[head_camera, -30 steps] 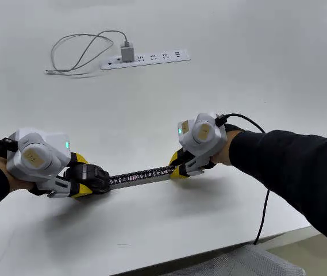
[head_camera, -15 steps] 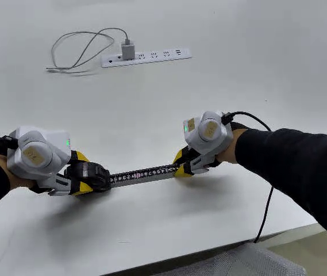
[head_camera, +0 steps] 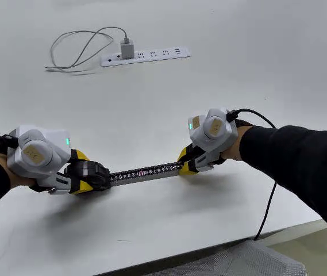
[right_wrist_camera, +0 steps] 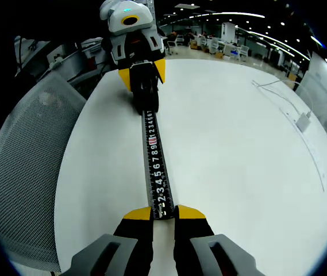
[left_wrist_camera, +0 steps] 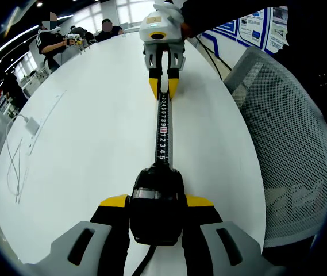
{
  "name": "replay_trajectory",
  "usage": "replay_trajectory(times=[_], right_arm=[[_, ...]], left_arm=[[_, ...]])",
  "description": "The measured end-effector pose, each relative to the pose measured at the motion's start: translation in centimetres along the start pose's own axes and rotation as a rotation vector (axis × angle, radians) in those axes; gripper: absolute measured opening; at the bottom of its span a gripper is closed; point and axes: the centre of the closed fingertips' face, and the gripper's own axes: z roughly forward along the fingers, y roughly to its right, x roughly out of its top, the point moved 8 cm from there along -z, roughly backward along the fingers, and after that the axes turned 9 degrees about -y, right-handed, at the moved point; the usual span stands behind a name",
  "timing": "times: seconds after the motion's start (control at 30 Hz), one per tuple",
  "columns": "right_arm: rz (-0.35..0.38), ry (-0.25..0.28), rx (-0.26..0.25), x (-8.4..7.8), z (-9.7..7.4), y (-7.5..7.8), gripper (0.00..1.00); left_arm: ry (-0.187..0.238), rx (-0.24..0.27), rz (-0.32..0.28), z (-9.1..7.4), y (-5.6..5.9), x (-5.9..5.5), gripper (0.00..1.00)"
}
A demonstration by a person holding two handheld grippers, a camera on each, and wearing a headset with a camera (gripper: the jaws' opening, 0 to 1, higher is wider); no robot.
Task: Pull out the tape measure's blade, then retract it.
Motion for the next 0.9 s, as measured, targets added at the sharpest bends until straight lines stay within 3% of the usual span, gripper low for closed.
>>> replay_trajectory(times=[0.9], right_arm=[[0.004, -0.018, 0.012, -1.3, -0.4, 0.5, 0.09]], left_arm=[[0.008, -0.002, -0.01, 0.1, -0.1, -0.1, 0.3]])
